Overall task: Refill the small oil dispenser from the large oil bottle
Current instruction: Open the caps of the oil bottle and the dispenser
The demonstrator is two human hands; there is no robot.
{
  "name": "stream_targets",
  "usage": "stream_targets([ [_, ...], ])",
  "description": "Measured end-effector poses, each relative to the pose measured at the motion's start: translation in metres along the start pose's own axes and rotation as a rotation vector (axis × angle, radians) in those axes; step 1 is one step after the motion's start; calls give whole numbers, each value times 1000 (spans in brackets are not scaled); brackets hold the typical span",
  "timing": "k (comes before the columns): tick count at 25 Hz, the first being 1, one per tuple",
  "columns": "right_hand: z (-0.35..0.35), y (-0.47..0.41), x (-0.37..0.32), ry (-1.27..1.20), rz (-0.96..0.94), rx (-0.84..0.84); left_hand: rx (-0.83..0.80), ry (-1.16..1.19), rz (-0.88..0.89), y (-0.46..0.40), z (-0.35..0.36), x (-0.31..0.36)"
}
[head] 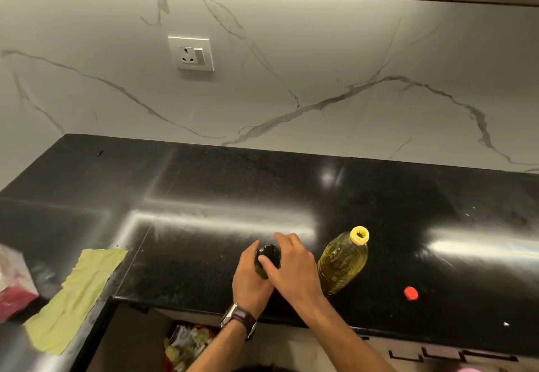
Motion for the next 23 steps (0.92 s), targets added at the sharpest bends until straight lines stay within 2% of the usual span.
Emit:
stream_targets([
  [6,11,-20,-1,124,24,-37,16,32,62,-12,-5,7],
  [12,-18,19,1,62,7,7,15,65,114,-12,-4,4],
  [15,-29,67,42,37,154,-106,-14,51,128,-14,3,-5],
  [17,-45,96,83,79,288,-123,-21,45,108,-16,6,-11],
  [23,-113,111,189,234,567,44,-25,45,95,-16,5,-9],
])
Point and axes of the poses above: each hand's wrist, its own y-axis away from the middle knuckle, its own z-axis out of the palm, x = y × z, the point moved 8 cm from there along -y, towards the middle knuckle, and after that the axes turned 12 degrees about -y, right-handed, at the moved point
